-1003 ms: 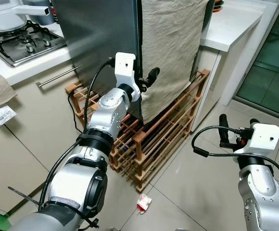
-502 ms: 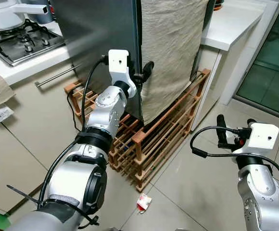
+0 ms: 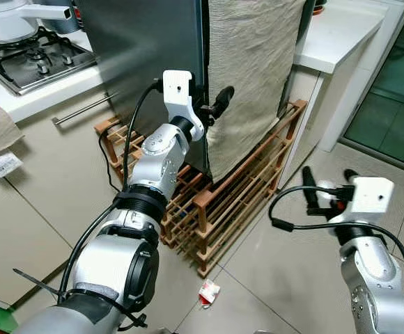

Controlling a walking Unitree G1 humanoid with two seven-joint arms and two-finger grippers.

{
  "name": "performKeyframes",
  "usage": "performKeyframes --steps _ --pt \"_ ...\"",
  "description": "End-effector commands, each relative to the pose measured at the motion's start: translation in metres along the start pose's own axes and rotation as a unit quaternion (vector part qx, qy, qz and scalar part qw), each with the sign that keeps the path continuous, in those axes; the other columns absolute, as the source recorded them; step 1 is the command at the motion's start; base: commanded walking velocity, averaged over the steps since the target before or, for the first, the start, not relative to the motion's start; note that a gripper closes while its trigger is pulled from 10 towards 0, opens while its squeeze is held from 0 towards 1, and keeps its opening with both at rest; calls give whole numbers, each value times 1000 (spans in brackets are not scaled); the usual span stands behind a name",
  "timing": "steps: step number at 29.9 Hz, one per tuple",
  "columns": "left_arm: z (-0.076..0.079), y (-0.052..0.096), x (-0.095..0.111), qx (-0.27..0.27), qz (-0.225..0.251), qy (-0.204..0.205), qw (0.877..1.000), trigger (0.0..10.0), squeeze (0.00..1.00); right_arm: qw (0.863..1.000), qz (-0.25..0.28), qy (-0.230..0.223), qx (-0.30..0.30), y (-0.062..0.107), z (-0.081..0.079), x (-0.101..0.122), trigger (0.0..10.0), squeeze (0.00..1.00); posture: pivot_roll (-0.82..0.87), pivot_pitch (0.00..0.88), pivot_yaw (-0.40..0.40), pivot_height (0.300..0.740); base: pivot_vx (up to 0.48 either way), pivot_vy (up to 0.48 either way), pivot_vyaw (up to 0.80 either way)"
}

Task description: Restocking fridge

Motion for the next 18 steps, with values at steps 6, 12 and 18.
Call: performKeyframes --steps 6,12,18 --pt "36 -7 -19 -90 -48 0 995 10000 0 997 1 -8 76 -5 -17 12 10000 0 -262 0 59 740 0 0 0" --pt "51 -4 -34 -127 -64 1 990 10000 0 991 -9 -15 130 -5 -31 14 10000 0 -262 0 59 740 0 0 0" --pt "70 -6 -37 -158 -64 -3 985 10000 0 989 -25 -19 145 -1 -37 7 10000 0 -253 0 58 740 0 0 0"
Point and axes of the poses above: a point about 5 cm out from each wrist's last joint towards the gripper, its own y axis pointing back from the gripper into the wrist, its own x axis along the axis of the wrist's last joint, z = x × y, the point moved 4 cm from there along -y, pointing out of the wrist towards the gripper, and after that the axes turned 2 degrees about -y, right-handed, at the moved point
